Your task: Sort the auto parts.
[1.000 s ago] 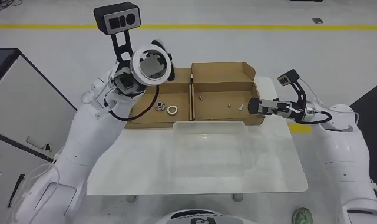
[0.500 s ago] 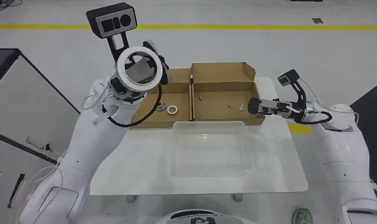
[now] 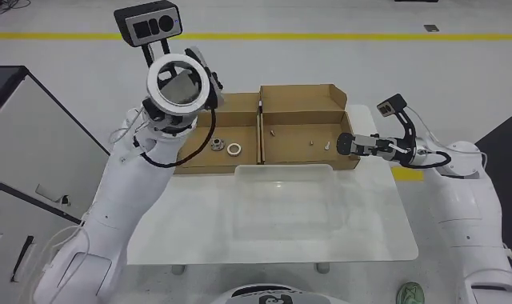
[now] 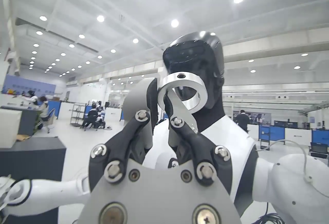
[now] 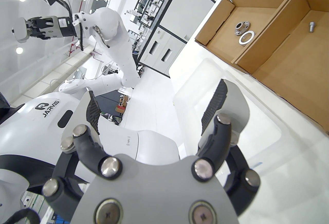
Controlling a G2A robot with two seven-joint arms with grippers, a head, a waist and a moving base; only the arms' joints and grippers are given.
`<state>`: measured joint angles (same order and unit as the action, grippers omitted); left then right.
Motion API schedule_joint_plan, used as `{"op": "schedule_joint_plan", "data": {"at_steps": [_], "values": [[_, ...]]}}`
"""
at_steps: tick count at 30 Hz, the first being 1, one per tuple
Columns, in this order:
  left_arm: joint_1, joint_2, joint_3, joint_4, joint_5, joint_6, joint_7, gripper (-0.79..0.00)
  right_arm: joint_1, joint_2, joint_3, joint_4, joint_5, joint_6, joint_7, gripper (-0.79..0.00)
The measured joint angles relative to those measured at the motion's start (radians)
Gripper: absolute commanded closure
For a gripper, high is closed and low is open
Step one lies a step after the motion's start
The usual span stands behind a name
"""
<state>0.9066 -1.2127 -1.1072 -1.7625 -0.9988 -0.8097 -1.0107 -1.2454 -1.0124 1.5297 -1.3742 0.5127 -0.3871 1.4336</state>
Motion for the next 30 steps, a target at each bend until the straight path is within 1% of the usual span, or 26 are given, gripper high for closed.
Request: {"op": "schedule_joint_plan", "data": {"at_steps": [5,11,14,17,19,24,30], "values": [[0.005,0.004,-0.027,0.010,0.151,0.023,-0.012,0.000,0.000,0.000,0.000,0.000,0.000,0.000,0.000,-0.785],[0.015,0.000,-0.032,-0.008,0.178,0.033,0.007,0.000,0.000,0.000,0.000,0.000,0.000,0.000,0.000,-0.785],[0.021,-0.004,-0.026,-0.018,0.138,0.027,0.019,0.000,0.000,0.000,0.000,0.000,0.000,0.000,0.000,-0.785],[0.029,-0.012,-0.013,-0.028,0.037,0.010,0.030,0.000,0.000,0.000,0.000,0.000,0.000,0.000,0.000,-0.785],[0.030,-0.017,-0.007,-0.027,-0.030,0.002,0.022,0.000,0.000,0.000,0.000,0.000,0.000,0.000,0.000,-0.785],[0.029,-0.027,-0.003,-0.019,-0.116,0.002,-0.003,0.000,0.000,0.000,0.000,0.000,0.000,0.000,0.000,-0.785],[0.028,-0.028,-0.005,-0.016,-0.117,0.010,-0.010,0.000,0.000,0.000,0.000,0.000,0.000,0.000,0.000,-0.785]]}}
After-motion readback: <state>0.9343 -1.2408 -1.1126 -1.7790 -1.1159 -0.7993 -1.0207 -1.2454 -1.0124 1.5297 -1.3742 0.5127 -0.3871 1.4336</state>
